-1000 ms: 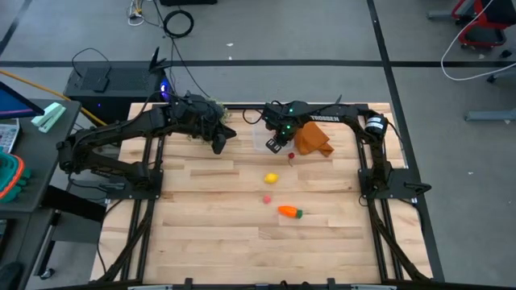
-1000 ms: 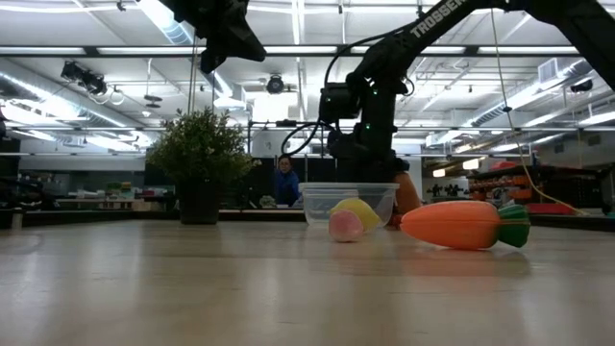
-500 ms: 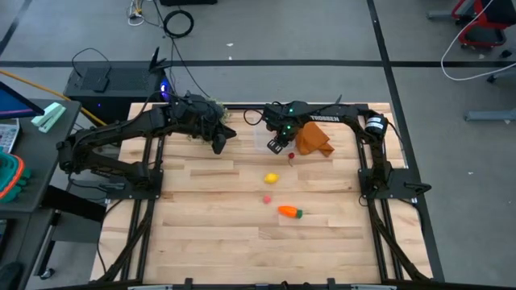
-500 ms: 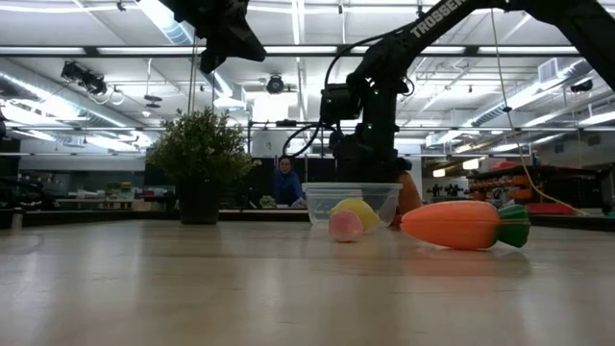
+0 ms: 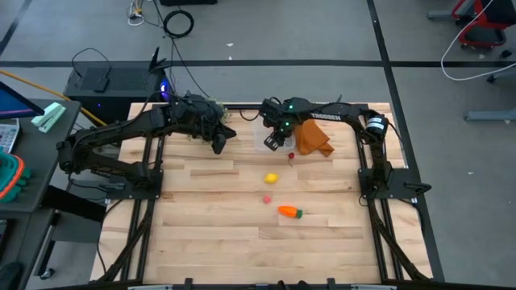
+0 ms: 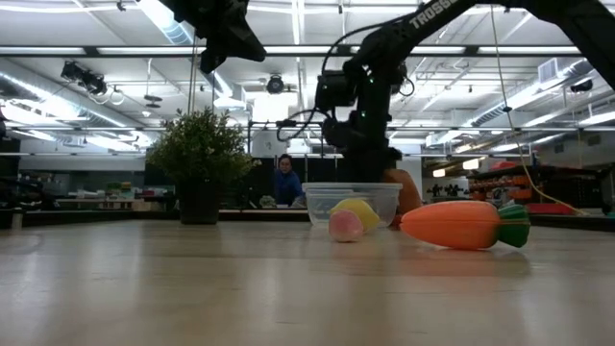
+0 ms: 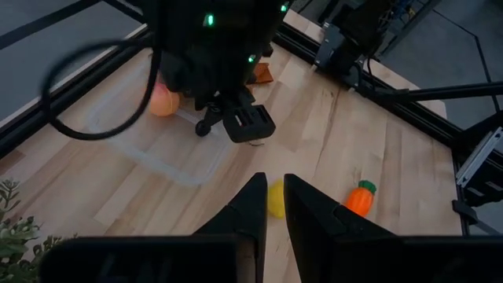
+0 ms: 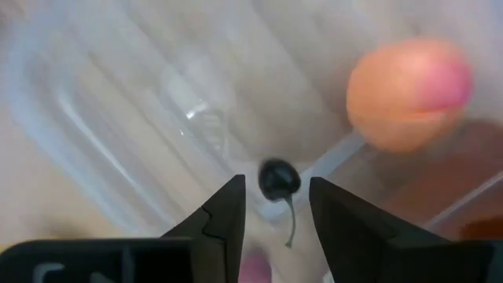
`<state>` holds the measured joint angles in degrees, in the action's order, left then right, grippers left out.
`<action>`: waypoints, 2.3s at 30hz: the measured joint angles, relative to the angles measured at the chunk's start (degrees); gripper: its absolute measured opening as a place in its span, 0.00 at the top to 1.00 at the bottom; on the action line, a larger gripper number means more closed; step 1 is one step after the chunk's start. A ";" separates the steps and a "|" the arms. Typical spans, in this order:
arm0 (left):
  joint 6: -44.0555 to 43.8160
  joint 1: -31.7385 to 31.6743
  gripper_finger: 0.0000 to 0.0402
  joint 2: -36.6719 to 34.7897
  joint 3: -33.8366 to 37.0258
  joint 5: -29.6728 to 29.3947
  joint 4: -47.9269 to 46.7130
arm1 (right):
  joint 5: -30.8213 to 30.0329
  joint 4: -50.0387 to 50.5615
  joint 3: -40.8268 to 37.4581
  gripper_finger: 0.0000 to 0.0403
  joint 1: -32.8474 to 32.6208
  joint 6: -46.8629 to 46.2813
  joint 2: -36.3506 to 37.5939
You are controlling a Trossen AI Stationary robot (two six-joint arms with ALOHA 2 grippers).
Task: Pick and placing Produce into tupperware
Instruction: Put the red cherry into the transparent bin
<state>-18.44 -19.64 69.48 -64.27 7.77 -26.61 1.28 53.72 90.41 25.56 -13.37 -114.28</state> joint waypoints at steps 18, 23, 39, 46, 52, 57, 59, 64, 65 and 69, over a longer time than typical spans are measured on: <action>0.39 0.01 0.87 -0.01 0.00 -0.27 -1.26 | -8.70 19.55 3.55 0.72 -1.46 -1.92 12.41; 2.42 0.00 0.87 0.00 0.00 -0.63 -1.24 | -8.70 12.69 -9.63 0.72 -4.90 -11.92 25.72; 2.63 -0.07 0.87 0.01 0.00 -0.66 -1.14 | -11.60 -20.61 -45.49 0.71 -21.01 -29.10 40.50; 2.60 -0.07 0.87 0.01 0.00 -0.66 -1.16 | -12.23 -26.01 -48.11 0.56 -21.36 -25.08 37.21; 2.58 -0.07 0.86 0.01 0.00 -0.66 -1.14 | -16.24 -28.67 -48.32 0.39 -21.39 -19.84 34.95; 2.23 -0.04 0.87 0.01 0.00 -0.66 -1.20 | -25.56 -29.96 -48.20 0.35 -22.82 -19.88 33.81; 2.16 -0.02 0.87 0.01 0.00 -0.63 -1.30 | -28.15 -30.00 -48.24 0.36 -23.19 -20.38 33.36; 1.95 0.02 0.86 0.01 0.00 -0.65 -1.64 | -29.11 -34.09 -48.78 0.38 -23.15 -20.90 30.84; 1.95 0.02 0.86 0.01 0.00 -0.64 -1.66 | -28.98 -34.96 -48.79 0.38 -23.19 -20.92 30.10; 2.04 0.02 0.87 0.01 0.00 -0.66 -1.67 | -28.69 -36.74 -48.79 0.37 -23.30 -21.90 27.81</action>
<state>-16.39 -19.62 69.49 -64.27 7.11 -28.28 -27.41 16.98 41.63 2.27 -35.27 -86.47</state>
